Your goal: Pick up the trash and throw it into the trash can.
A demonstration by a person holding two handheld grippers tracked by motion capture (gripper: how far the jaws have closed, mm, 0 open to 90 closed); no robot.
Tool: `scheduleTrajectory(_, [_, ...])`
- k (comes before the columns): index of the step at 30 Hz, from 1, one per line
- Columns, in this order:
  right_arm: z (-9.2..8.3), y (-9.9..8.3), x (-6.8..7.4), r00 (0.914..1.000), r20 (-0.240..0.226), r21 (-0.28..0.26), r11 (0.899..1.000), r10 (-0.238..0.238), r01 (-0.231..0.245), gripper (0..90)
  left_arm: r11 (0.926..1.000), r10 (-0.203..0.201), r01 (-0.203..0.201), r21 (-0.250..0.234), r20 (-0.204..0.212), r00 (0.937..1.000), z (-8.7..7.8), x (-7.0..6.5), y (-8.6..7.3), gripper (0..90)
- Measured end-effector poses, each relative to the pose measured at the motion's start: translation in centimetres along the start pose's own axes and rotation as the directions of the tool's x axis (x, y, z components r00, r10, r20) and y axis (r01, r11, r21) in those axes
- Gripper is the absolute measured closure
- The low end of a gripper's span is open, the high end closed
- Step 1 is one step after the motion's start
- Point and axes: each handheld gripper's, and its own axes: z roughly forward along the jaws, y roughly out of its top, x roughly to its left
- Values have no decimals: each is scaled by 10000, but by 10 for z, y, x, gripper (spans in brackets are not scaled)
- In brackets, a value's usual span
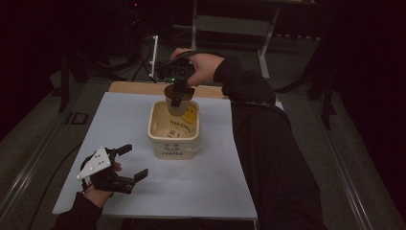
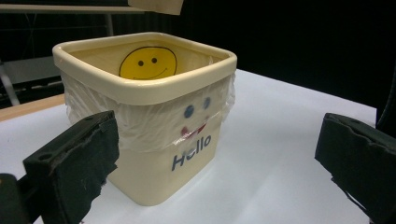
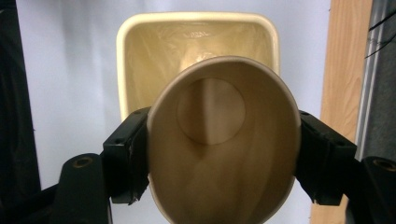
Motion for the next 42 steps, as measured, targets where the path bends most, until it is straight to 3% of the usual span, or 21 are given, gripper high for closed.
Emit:
scheduleTrajectory(3, [4, 0, -2, 9998, -13, 198, 9996, 202, -201, 252, 10000, 72, -72, 51, 2, 10000, 0, 0, 0, 7])
scheduleTrajectory(6, [3, 0, -3, 9984, -39, -125, 9983, 562, -563, 195, 10000, 67, -67, 30, -15, 10000, 0, 0, 0, 7])
scheduleTrajectory(7, [-2, 0, -6, 9919, -475, -631, 9907, 1177, -1206, 87, 10000, 61, -61, -2, -30, 10000, 0, 0, 0, 8])
scheduleTrajectory(10, [-7, 0, -5, 9928, -624, -777, 9912, 1021, -1069, 83, 10000, 63, -63, -12, -64, 10000, 0, 0, 0, 7])
scheduleTrajectory(15, [-6, -1, -4, 9938, -661, -474, 9946, 896, -928, 83, 9999, 130, -129, 14, -66, 9999, 0, -1, 0, 7])
scheduleTrajectory(25, [-9, -3, -3, 9956, -522, -576, 9951, 779, -809, 84, 9999, 113, -113, 7, -61, 9999, 0, -1, 0, 7])
scheduleTrajectory(42, [-14, -25, 2, 9927, -258, -663, 9906, 1180, -1195, 84, 9999, 126, -126, 59, -32, 9999, 1, -1, 0, 7])
